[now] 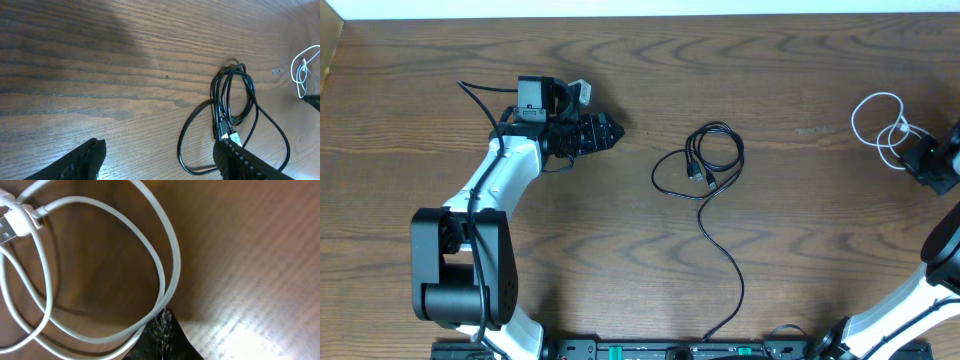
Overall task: Untangle cables
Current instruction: 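Lower the white cable at the right table edge and open the right gripper, then move the right gripper left and grasp the black cable bundle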
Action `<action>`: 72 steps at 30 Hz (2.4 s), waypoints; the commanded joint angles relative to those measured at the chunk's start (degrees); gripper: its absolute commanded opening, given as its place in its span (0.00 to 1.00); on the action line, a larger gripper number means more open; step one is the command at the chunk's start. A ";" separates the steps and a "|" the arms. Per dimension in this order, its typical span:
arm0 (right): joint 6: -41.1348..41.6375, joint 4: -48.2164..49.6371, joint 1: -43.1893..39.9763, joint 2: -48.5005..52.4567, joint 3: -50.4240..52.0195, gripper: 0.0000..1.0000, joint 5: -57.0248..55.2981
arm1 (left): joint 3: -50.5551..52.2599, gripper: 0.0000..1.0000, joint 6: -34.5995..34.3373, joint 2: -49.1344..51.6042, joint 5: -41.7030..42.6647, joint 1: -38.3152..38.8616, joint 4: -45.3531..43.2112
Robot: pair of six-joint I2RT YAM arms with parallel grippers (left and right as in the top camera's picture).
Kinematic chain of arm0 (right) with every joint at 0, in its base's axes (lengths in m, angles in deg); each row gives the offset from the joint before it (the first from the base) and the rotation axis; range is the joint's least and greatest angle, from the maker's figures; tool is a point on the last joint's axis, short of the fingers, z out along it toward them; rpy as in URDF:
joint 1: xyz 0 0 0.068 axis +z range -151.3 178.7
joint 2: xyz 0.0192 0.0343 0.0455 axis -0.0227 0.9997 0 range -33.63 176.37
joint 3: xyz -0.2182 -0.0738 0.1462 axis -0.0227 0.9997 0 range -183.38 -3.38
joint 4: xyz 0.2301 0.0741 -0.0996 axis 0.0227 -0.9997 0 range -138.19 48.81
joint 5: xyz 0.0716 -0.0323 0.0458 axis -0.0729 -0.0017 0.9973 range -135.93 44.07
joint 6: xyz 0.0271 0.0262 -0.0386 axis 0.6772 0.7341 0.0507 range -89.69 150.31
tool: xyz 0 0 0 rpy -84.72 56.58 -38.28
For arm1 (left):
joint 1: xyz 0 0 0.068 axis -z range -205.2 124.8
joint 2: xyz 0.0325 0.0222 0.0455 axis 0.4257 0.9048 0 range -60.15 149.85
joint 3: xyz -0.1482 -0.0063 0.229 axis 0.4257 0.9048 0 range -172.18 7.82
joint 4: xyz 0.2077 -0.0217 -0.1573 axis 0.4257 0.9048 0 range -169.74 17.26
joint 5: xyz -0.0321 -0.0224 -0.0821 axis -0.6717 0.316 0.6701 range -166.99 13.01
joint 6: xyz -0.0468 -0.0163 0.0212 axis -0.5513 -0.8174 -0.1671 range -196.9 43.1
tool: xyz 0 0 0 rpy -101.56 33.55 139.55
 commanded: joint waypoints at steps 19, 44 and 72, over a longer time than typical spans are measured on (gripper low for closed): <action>0.15 -24.79 0.20 1.03 -8.70 0.90 18.95 | 0.00 0.73 0.98 0.59 -0.50 -0.09 -0.09; -2.38 -8.04 39.28 1.01 -7.78 0.99 21.14 | 0.00 0.73 0.96 0.59 -0.48 -0.09 -0.11; -1.53 -5.53 49.44 -1.90 -8.15 0.89 14.08 | 0.00 0.49 -2.51 0.59 -6.08 -0.15 0.37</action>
